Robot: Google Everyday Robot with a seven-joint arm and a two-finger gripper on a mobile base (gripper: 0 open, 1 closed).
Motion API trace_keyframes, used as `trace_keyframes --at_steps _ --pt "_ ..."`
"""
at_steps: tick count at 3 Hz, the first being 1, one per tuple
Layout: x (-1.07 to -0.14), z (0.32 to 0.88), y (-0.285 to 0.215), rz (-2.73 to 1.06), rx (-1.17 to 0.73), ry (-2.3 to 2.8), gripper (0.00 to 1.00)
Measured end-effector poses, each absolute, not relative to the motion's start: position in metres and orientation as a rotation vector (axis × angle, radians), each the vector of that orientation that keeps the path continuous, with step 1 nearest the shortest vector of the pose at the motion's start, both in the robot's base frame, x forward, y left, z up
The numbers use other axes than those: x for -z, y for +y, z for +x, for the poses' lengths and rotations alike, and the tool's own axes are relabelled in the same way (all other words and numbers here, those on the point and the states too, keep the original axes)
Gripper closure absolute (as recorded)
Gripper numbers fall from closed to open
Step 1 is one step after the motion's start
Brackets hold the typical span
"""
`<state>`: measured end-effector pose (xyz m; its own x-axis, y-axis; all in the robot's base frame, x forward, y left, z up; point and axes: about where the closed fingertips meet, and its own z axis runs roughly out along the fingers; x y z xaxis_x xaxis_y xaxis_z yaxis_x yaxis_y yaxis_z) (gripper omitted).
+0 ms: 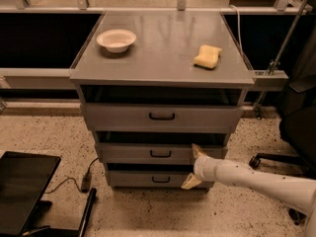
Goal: Open middle drawer
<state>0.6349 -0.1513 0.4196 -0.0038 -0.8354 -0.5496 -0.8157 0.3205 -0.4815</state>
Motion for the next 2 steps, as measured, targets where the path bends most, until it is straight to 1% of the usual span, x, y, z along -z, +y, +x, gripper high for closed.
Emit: trace_keyframes --at_steps 1,2 --pt "-0.407 0.653 -0.152 -1.444 0.013 1.799 0.0" --pt "-0.408 0.688 -0.14 -1.408 0.017 1.765 0.0"
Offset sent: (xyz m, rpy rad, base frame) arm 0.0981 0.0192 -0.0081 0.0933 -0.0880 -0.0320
